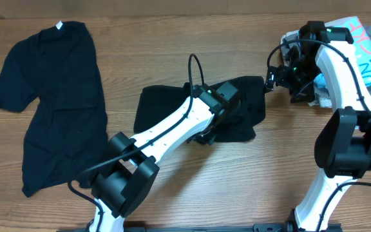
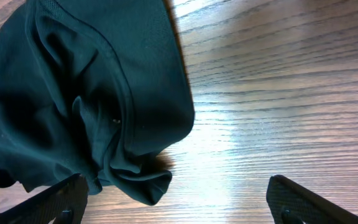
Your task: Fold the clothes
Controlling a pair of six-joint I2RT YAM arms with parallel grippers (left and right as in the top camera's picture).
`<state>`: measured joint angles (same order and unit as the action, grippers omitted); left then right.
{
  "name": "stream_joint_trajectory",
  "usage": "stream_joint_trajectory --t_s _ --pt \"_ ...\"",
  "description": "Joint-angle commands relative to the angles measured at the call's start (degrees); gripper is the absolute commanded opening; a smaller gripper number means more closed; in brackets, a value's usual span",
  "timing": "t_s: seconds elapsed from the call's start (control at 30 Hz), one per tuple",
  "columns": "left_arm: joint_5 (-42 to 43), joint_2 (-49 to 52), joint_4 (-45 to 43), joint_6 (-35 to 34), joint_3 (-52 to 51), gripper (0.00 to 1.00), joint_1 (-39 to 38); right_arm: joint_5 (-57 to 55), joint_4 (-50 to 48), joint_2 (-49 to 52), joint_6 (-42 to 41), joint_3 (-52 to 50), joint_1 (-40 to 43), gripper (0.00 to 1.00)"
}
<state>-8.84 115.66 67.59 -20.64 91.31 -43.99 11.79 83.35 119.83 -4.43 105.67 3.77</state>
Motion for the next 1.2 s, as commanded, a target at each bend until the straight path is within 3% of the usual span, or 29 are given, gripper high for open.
stream_joint_trajectory --t_s 0.0,0.2,0.3,0.43,0.67,0.87,1.17 --pt "-0.6 -0.2 0.8 -0.6 1.2 0.27 2.5 1.2 0.0 -1.8 0.4 0.3 0.3 0.96" --pt "-2.9 -3.6 -2.0 -1.0 1.7 0.45 7.0 1.2 -0.7 -1.8 0.4 0.3 0.3 0.96" --pt "-6.5 -3.5 -5.2 -3.4 1.6 0.34 9.5 1.2 -0.8 -1.8 0.4 0.3 0.3 0.96" --pt "-6.4 -3.5 -12.9 -5.1 1.3 0.04 14.7 1.2 -1.0 -1.8 0.4 0.3 0.3 0.96" --pt "-5.9 -0.8 -17.8 -4.7 -0.4 0.04 16.1 1.2 -1.6 -1.8 0.4 0.3 0.3 0.96" --pt "2.5 1.4 -19.5 -4.7 -0.5 0.04 13.6 1.2 -1.8 -1.8 0.4 0.3 0.3 0.96" --pt "3.0 3.8 -22.1 -4.7 -0.5 0.04 9.8 1.2 -1.6 -1.8 0.4 0.3 0.3 0.96"
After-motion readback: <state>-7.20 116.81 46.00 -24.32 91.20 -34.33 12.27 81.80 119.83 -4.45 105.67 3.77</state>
